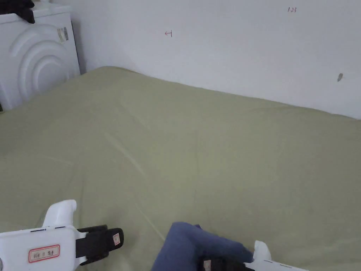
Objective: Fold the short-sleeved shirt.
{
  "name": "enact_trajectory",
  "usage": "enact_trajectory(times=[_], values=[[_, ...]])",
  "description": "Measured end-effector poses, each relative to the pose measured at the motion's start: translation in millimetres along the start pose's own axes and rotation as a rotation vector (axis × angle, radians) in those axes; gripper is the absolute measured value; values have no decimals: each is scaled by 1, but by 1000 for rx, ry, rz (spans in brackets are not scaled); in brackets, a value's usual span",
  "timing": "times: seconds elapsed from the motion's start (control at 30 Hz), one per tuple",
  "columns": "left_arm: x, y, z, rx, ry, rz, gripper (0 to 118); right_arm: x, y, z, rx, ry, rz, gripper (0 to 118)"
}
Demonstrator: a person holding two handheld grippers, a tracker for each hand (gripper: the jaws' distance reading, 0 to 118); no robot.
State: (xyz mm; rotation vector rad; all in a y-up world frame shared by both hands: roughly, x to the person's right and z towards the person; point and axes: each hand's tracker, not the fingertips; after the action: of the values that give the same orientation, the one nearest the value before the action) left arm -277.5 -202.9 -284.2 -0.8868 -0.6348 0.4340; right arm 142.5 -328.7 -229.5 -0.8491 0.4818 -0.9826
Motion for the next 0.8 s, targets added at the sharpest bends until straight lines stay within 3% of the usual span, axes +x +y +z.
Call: enact_trajectory(times=[0.37,0.5,0.53,0.6,0.63,0.7,0.8], values=[[6,8,-21,-42,-30,-2,0,23,-13,21,44,-13,-13,1],[7,5,-38,-59,-173,-23,1,23,-14,20,56,-8,-22,1],[5,4,-48,-78,-223,-26,13,23,-14,20,55,-10,-21,1],[-10,2,-71,-147,-291,-19,75,22,-14,20,54,-11,-20,1],[-18,1,-83,-208,-300,-6,92,22,-14,20,55,-11,-20,1],[-29,-1,-102,-276,-239,43,95,22,-14,20,57,-9,-18,1],[-45,-12,-131,-345,-257,121,95,24,-15,21,60,4,-26,1]])
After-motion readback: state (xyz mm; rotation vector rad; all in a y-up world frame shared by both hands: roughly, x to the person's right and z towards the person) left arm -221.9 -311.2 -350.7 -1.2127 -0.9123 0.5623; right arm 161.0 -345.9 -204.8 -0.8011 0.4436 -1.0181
